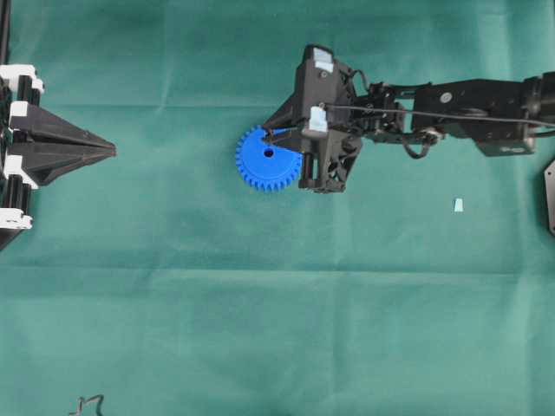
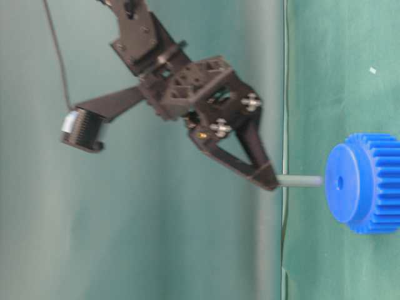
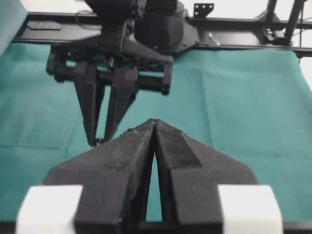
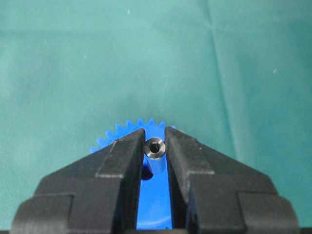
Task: Insert the shaft into the center hole of the gear.
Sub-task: 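Carry the held shaft left over the blue gear's center hole, then lower the shaft with the right gripper into the gear's center hole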
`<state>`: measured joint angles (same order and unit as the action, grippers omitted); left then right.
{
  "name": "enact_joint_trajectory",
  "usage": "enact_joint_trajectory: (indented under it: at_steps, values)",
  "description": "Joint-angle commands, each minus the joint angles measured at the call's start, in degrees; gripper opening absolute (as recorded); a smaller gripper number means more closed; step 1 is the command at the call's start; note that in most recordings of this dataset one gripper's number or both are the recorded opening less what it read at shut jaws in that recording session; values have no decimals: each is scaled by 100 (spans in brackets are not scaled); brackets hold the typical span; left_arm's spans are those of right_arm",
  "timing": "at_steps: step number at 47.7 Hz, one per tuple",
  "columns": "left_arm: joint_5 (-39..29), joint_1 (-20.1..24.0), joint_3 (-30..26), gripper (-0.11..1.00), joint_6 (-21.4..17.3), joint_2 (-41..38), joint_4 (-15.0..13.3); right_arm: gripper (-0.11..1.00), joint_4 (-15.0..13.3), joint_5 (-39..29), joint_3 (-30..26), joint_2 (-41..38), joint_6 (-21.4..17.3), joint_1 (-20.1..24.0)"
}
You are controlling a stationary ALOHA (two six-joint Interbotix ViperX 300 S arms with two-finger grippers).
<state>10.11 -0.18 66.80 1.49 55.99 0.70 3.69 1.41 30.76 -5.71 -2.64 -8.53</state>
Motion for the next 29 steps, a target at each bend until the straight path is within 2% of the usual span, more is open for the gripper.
enact_joint_trajectory:
  at_steps: [1,29]
  values:
    - [26,-9,-167,0,0,-18,9,16,79,132,-149,-18,-9,9]
    - [26,-9,-167,0,0,-18,9,16,105,316,-123,-158,-9,9]
